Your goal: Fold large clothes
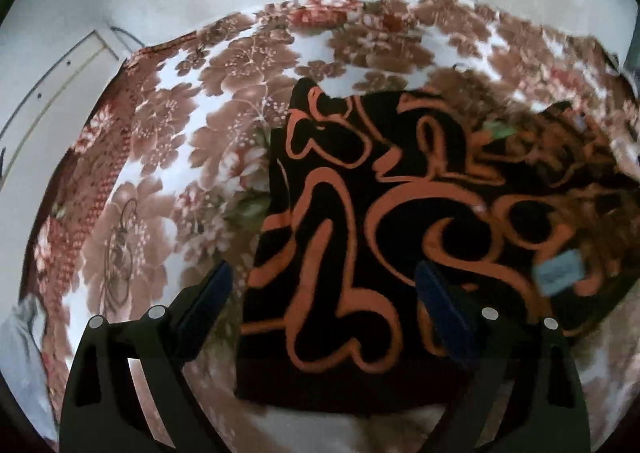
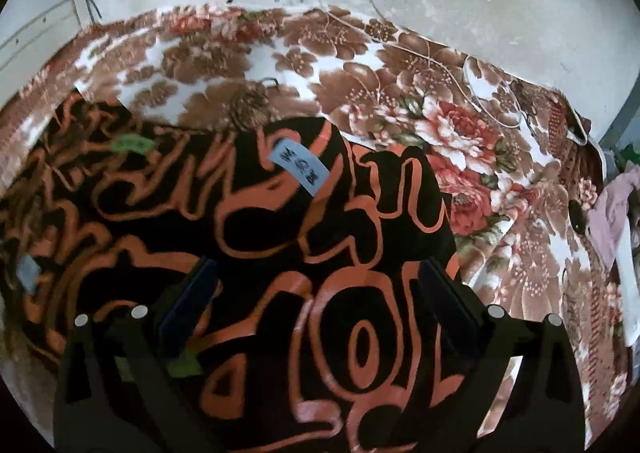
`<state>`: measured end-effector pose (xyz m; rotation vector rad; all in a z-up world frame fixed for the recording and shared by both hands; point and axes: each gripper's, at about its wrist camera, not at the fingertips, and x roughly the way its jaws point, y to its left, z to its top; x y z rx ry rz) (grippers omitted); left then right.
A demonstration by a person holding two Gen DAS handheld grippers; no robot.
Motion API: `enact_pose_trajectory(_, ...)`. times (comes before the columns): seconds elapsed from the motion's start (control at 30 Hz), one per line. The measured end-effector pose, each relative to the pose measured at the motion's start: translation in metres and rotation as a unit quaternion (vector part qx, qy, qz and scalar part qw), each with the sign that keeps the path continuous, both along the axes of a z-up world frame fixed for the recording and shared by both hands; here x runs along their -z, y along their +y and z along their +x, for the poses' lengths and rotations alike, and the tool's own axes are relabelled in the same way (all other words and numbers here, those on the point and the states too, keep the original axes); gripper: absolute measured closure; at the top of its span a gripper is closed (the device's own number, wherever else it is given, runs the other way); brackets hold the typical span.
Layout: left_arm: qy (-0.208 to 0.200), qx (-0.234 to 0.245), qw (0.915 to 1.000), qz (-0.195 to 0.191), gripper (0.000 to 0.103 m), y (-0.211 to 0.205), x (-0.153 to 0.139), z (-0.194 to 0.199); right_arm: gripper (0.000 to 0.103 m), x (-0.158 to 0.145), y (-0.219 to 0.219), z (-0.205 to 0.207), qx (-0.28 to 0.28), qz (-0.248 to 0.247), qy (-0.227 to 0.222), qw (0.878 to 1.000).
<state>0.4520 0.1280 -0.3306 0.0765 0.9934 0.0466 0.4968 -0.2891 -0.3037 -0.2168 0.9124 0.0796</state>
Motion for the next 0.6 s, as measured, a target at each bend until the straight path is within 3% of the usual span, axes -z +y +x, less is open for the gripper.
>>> enact_pose_trajectory(0.13, -0.011, -0.011, 0.9992, -0.038, 0.012, -0.005, -0.016, -0.026, 0.005, -0.014, 0.012, -0.010, -0.003, 0.027, 0.008, 1.000)
enact_pose_trajectory(0.33, 0.003, -0.039, 0.9979, -0.052, 0.012, -0.001, -0.004, -0.058, 0.005, -0.025, 0.038, -0.019, -0.025, 0.029, 0.010, 0.999)
enact_pose_trajectory(0.4, 0.002, -0.050, 0.9946, -0.091, 0.012, 0.003, 0.002, -0.069, 0.005, -0.026, 0.046, -0.023, -0.031, 0.026, 0.010, 0.999)
enact_pose_trajectory(0.43, 0.002, -0.058, 0.9902, -0.127, 0.011, 0.008, 0.008, -0.074, 0.005, -0.026, 0.048, -0.025, -0.031, 0.025, 0.010, 0.999)
enact_pose_trajectory(0.5, 0.003, -0.102, 0.9700, -0.221, 0.011, 0.023, 0.030, -0.087, 0.005, -0.026, 0.055, -0.028, -0.031, 0.020, 0.016, 0.999)
enact_pose_trajectory(0.6, 0.014, -0.150, 0.9370, -0.315, 0.011, 0.037, 0.071, -0.090, 0.005, -0.024, 0.061, -0.029, -0.024, 0.006, 0.033, 0.999)
